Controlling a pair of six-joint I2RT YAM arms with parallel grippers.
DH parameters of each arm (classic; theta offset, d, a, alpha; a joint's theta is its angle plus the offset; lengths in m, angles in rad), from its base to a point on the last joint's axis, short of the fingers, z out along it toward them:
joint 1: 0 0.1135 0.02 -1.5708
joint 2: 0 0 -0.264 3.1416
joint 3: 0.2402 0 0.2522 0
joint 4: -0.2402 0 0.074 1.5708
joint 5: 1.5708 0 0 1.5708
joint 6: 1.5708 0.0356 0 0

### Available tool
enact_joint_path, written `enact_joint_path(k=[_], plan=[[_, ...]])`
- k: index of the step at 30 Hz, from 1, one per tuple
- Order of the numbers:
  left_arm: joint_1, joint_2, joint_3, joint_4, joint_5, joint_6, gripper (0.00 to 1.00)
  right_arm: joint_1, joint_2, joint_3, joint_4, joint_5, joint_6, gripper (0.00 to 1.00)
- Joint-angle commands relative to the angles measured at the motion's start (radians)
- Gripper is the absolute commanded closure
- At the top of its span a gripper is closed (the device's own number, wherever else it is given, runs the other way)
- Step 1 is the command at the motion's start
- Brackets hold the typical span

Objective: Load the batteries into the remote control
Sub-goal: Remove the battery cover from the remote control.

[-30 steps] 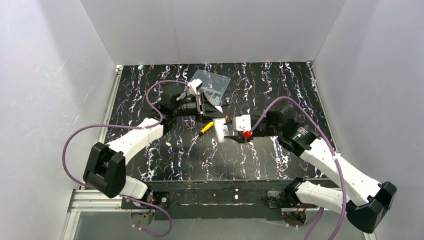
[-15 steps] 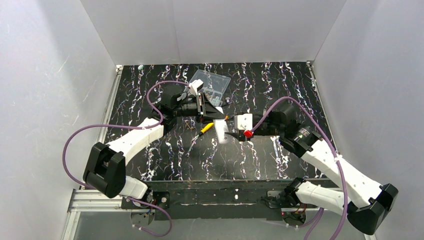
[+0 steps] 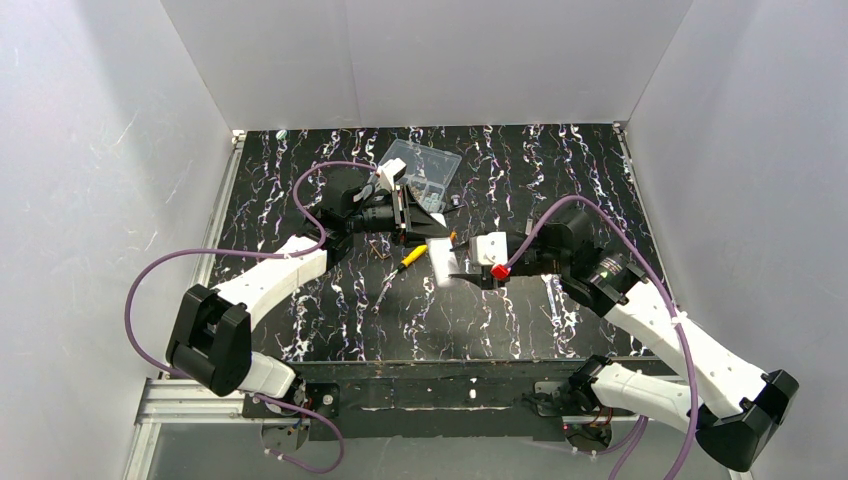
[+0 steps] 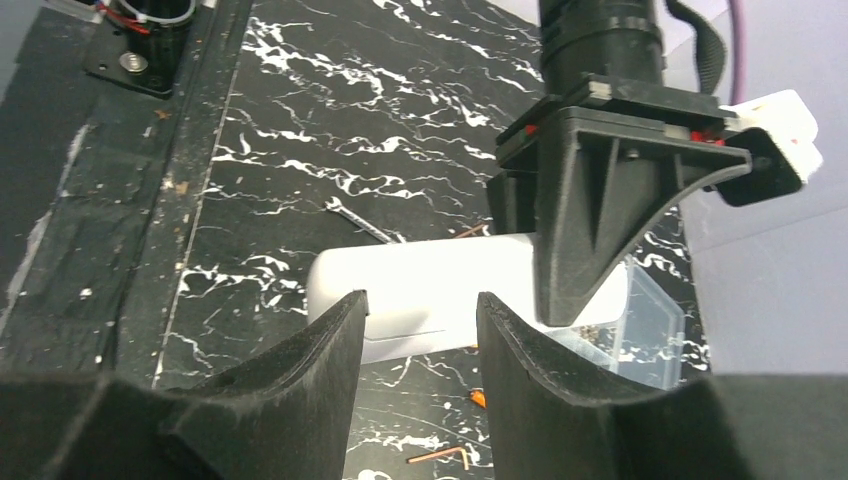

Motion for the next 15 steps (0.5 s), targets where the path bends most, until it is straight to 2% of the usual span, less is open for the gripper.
enact_joint_path(k=[1,15], plan=[[-0.004,-0.014,0.030,0.060,0.057,-0.001,1.00,-0.005,0.006,0.046,-0.064,-0.070,-0.003,0.47],[-0.004,-0.014,0.029,0.064,0.058,-0.003,1.00,-0.005,0.016,0.025,-0.002,-0.012,-0.014,0.47]])
